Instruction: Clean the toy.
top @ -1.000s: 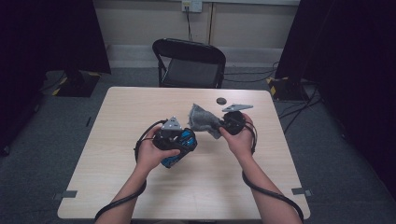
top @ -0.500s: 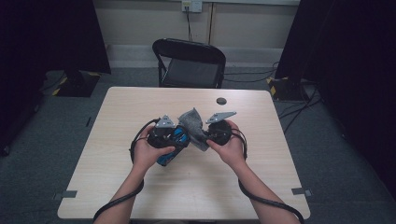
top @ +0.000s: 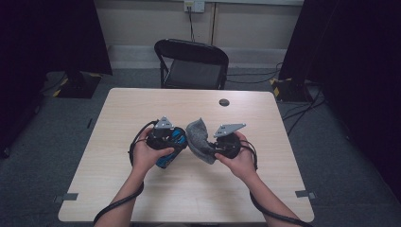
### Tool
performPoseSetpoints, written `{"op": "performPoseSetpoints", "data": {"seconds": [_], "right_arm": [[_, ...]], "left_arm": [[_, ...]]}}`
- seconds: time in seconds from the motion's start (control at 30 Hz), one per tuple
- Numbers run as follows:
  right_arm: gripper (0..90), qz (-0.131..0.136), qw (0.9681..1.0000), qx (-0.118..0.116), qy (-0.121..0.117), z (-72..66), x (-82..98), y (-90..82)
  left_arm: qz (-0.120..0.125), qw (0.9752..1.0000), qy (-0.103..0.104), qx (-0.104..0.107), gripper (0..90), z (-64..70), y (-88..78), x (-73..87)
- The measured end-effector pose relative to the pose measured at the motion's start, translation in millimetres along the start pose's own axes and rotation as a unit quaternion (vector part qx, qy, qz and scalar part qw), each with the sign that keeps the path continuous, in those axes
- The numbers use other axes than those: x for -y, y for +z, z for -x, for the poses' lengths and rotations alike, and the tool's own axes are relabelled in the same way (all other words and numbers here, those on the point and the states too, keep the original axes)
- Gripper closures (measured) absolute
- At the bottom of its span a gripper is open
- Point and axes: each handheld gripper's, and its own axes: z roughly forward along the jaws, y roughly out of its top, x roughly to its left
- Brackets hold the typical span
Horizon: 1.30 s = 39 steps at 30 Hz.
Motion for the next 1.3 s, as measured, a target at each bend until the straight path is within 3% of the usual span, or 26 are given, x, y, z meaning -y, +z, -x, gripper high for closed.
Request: {"op": "performPoseSetpoints", "data": {"seconds": [0.17, 0.3, 0.47, 0.63, 0.83, 0.93, 1.03, 1.3], "right_arm": [[75.6, 0.001, 0.9999, -0.006, 0.011, 1.2, 10.6, -5.4], [75.6, 0.004, 0.9995, -0.005, 0.030, 10.7, 19.1, -10.9], [75.6, 0.018, 0.9975, 0.022, 0.065, 30.9, 25.8, -21.4], [75.6, 0.027, 0.9921, 0.065, 0.104, 57.9, 22.4, -28.6], [75.6, 0.027, 0.9861, 0.092, 0.135, 79.0, 10.8, -24.5], [75.7, 0.025, 0.9851, 0.094, 0.142, 81.4, 4.5, -18.3], [75.6, 0.024, 0.9849, 0.091, 0.145, 80.6, -2.3, -10.6], [75.6, 0.016, 0.9883, 0.080, 0.129, 69.5, -19.6, 8.5]], "left_arm": [[-0.001, 1.0000, -0.002, -0.004, 25.6, -3.4, -1.6, 0.8], [0.003, 1.0000, -0.002, -0.007, 25.5, -5.5, -3.7, 0.0], [0.008, 1.0000, 0.001, -0.005, 25.5, -4.2, -6.5, -3.2], [0.009, 0.9999, 0.013, 0.005, 25.5, 2.0, -5.1, -7.2], [0.015, 0.9995, 0.020, 0.020, 25.5, 10.3, -4.3, -12.5], [0.013, 0.9990, 0.036, 0.022, 25.5, 14.1, -3.1, -14.4], [0.014, 0.9988, 0.034, 0.032, 25.5, 17.3, -1.5, -14.9], [0.010, 0.9979, 0.042, 0.049, 25.5, 23.7, 1.3, -17.0]]}}
